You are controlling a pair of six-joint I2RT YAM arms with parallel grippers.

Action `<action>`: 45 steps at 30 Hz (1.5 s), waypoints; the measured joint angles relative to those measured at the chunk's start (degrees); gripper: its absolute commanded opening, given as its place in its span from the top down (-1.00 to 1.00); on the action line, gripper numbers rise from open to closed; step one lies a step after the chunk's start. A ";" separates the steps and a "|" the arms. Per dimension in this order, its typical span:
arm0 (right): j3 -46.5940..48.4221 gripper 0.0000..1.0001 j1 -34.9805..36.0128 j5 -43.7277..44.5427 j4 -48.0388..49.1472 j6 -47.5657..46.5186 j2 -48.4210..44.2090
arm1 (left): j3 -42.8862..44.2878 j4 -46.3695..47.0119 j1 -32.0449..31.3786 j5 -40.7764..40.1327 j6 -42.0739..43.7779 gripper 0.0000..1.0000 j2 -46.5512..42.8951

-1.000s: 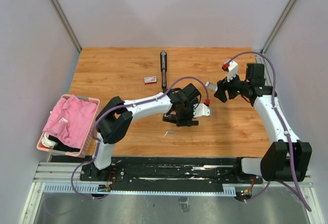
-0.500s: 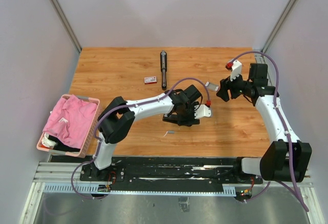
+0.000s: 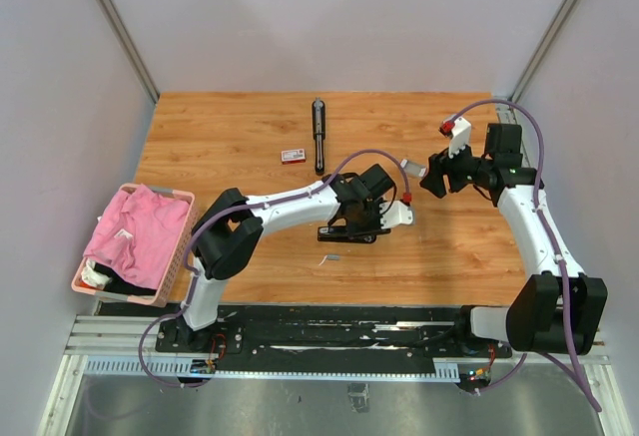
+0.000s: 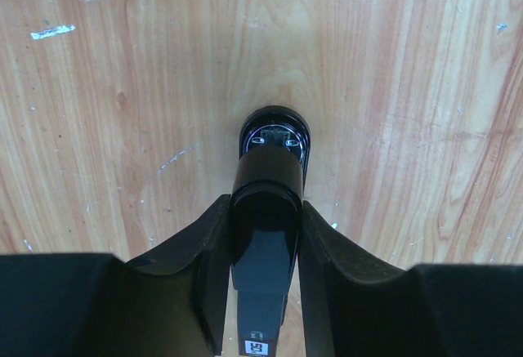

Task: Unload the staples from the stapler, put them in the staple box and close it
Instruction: Pick up the stapler from the center of the board, then unload the staple at the center of the board.

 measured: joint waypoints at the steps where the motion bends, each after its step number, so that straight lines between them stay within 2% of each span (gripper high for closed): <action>1: 0.00 -0.29 0.00 -0.20 0.00 0.02 0.00 | 0.20 -0.09 0.00 -0.22 -0.28 0.80 0.00; 6: 0.00 -0.30 -0.22 -3.19 0.00 0.35 0.55 | 0.81 -0.07 0.00 -2.58 -1.57 1.00 -0.39; 14: 0.02 -0.30 -0.26 -12.76 0.02 4.46 6.40 | 0.76 0.66 0.00 -5.73 -3.02 1.00 -8.87; 23: 4.70 -0.18 -0.22 -26.60 -0.46 18.32 18.43 | -4.04 6.23 0.00 -6.71 -3.69 0.99 -20.76; 28: 5.81 -0.14 0.48 -30.67 0.46 24.79 19.54 | -7.43 7.13 0.00 -7.17 -4.72 0.99 -21.22; 33: 1.25 -0.09 1.01 -32.63 7.21 31.41 17.79 | -7.67 7.32 0.00 -7.67 -5.88 1.00 -21.05; 45: -1.60 0.02 4.87 -33.31 12.81 35.69 17.46 | -7.65 7.80 -0.02 -9.22 -7.67 1.00 -19.54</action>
